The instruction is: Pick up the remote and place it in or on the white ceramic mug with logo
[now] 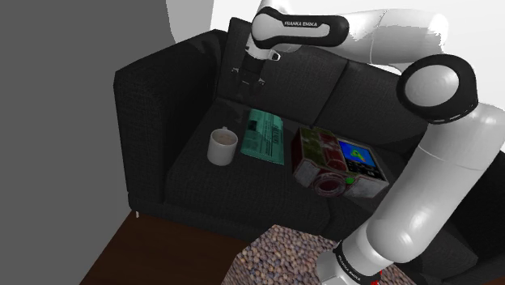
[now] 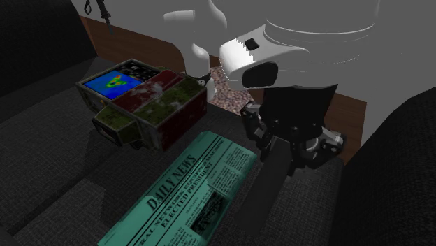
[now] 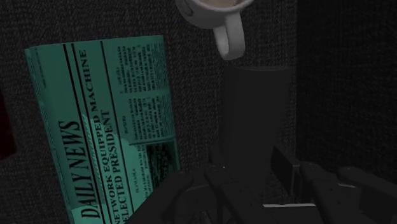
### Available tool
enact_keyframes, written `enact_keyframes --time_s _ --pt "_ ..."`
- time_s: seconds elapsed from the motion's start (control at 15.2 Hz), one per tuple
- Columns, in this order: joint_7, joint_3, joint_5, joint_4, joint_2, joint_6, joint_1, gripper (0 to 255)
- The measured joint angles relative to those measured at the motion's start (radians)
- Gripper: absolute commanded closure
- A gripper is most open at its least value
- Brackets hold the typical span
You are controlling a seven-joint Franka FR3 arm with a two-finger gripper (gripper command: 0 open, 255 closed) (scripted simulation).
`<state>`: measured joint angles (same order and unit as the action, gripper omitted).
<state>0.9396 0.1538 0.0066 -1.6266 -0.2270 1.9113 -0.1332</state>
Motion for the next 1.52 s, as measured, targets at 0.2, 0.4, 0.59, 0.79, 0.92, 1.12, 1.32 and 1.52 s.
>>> enact_keyframes --time_s 0.2,0.4,0.59,0.79,0.92,1.12,1.32,1.52 --pt "0.048 0.021 0.005 -0.1 0.075 0.027 0.027 255" --pt "0.099 0.045 0.012 -0.198 0.142 0.06 0.055 255" --pt "0.149 0.07 0.019 -0.27 0.194 0.083 0.082 255" --pt "0.204 0.099 0.028 -0.345 0.244 0.111 0.112 255" --pt "0.215 0.105 0.028 -0.365 0.245 0.13 0.117 255" --pt "0.218 0.107 0.026 -0.396 0.237 0.169 0.119 255" --pt "0.221 0.107 0.023 -0.423 0.226 0.206 0.12 255" --pt "0.221 0.108 0.02 -0.445 0.214 0.242 0.12 255"
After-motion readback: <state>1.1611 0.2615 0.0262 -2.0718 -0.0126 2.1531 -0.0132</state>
